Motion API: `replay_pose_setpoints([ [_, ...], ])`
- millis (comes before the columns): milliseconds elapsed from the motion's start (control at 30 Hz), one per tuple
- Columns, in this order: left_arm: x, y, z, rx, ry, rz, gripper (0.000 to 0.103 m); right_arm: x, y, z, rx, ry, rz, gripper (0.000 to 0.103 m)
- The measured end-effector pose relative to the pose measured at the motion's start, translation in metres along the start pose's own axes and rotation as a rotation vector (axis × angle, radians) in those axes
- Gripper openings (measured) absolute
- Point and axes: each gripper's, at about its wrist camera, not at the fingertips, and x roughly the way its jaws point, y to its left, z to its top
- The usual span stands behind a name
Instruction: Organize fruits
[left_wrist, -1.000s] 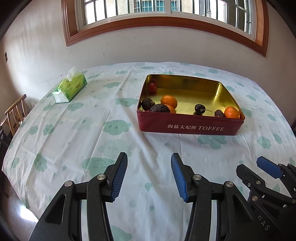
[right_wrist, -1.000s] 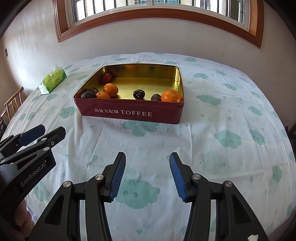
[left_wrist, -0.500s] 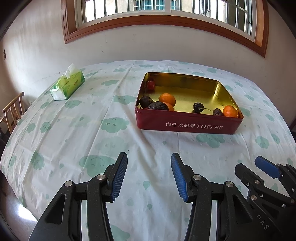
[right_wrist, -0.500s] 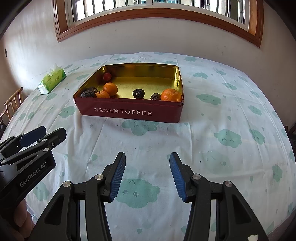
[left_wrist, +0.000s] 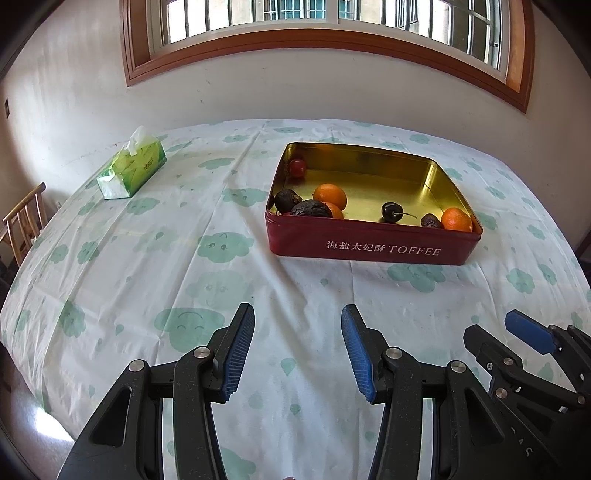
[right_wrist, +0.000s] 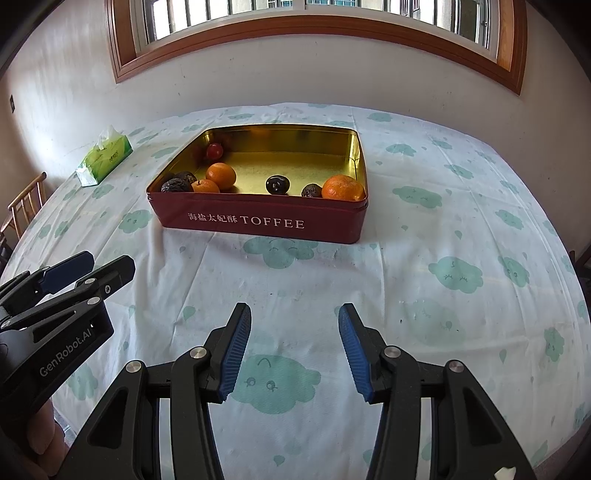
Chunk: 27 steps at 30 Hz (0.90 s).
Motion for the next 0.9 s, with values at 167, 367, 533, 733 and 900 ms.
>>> replay_pose_setpoints([
  [167,-0.0001,0.0006,-0.0002,0.0,0.0,0.0,0.05,-0.0001,0.0002,-0.0013,-0.001,0.0,0.001,0.047],
  [367,0.0,0.0009,-0.0004,0.001,0.002,0.0,0.05,0.0011,0.0005,-0.0016,-0.001,0.003,-0.001,0.047],
  [533,-0.0004,0.0015,-0.0008,0.0,0.003,-0.002,0.05,0.0013,0.0005,-0.0013,-0.001,0.003,0.0,0.047],
  [733,-0.0003,0.001,-0.0008,0.002,0.003,-0.002,0.05,0.0013,0.0003,-0.0011,-0.002,0.003,-0.002,0.047],
  [900,-0.0001,0.0013,-0.0012,0.002,0.005,-0.003,0.05,0.0012,0.0003,-0.0008,-0.001,0.004,-0.001,0.047],
])
